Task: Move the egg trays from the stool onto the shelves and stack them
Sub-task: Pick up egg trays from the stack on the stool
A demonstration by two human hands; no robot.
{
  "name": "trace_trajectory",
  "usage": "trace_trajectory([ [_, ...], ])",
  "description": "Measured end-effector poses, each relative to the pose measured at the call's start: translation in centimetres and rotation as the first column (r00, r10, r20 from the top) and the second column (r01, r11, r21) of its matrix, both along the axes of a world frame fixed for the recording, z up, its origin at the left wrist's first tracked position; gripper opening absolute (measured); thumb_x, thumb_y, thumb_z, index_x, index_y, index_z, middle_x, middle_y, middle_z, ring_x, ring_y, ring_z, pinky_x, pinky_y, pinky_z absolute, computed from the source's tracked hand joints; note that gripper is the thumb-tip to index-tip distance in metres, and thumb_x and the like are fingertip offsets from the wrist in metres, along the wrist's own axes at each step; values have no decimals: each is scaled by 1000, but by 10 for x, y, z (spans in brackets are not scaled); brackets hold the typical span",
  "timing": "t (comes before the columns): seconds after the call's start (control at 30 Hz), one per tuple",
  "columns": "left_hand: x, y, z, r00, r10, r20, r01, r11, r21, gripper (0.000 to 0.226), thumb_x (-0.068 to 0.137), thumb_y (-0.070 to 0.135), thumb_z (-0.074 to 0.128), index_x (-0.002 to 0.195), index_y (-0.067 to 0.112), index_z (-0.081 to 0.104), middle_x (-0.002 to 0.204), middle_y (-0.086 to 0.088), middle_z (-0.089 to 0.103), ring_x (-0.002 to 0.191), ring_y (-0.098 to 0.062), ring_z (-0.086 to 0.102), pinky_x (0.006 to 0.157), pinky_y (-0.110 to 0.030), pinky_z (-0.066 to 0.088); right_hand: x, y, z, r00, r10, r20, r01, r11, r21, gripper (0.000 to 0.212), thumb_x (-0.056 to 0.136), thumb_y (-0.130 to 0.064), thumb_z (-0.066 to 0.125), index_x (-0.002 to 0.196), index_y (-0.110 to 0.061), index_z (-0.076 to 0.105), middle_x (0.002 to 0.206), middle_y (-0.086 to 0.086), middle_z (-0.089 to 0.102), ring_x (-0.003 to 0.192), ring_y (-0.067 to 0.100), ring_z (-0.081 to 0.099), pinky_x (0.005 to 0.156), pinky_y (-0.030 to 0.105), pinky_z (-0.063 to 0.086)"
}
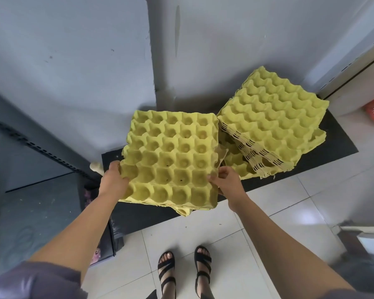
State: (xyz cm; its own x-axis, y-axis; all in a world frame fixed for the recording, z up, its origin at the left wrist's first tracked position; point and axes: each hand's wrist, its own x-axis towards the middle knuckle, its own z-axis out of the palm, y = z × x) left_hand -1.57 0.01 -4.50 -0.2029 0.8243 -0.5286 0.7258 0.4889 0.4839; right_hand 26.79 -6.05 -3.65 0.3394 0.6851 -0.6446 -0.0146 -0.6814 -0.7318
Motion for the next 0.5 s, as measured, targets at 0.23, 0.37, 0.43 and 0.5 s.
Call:
trace_trajectory([
  [0.23, 61, -5, 43, 895, -357, -268, 431, 847, 312, 47, 90, 24, 56, 135, 23, 45, 140, -6, 39, 130, -31, 34, 104, -45, 30, 10, 3, 13, 949, -97, -299, 108, 994, 20, 22, 93, -2, 54, 111, -14, 50, 107, 10, 62, 94, 26, 62, 85, 45, 54],
  [0.37, 112, -13, 64, 810, -567, -153, 583, 746, 321, 35, 92, 37, 51, 124, 23, 55, 130, -3, 48, 122, -27, 42, 100, -41, 35, 14, 3, 20, 893, -75, -443, 83, 997, -2, 20, 98, -9, 50, 115, -2, 58, 102, 14, 66, 92, 26, 64, 83, 39, 55],
  [0.43, 133, -20, 71, 800, -587, -123, 599, 771, 215, 47, 91, 51, 47, 131, 27, 47, 133, -2, 46, 124, -28, 38, 102, -42, 33, 16, 1, 24, 862, -59, -504, 79, 997, 19, 21, 99, -9, 47, 112, 1, 60, 96, 14, 67, 88, 25, 65, 81, 37, 56],
  [0.5, 145, -25, 77, 801, -578, -155, 595, 797, 105, 60, 87, 62, 42, 138, 30, 37, 139, -1, 40, 128, -31, 32, 102, -46, 32, 15, 1, 33, 852, -24, -523, 62, 997, 54, 17, 98, -5, 47, 103, -1, 62, 89, 12, 68, 81, 23, 66, 75, 33, 57],
])
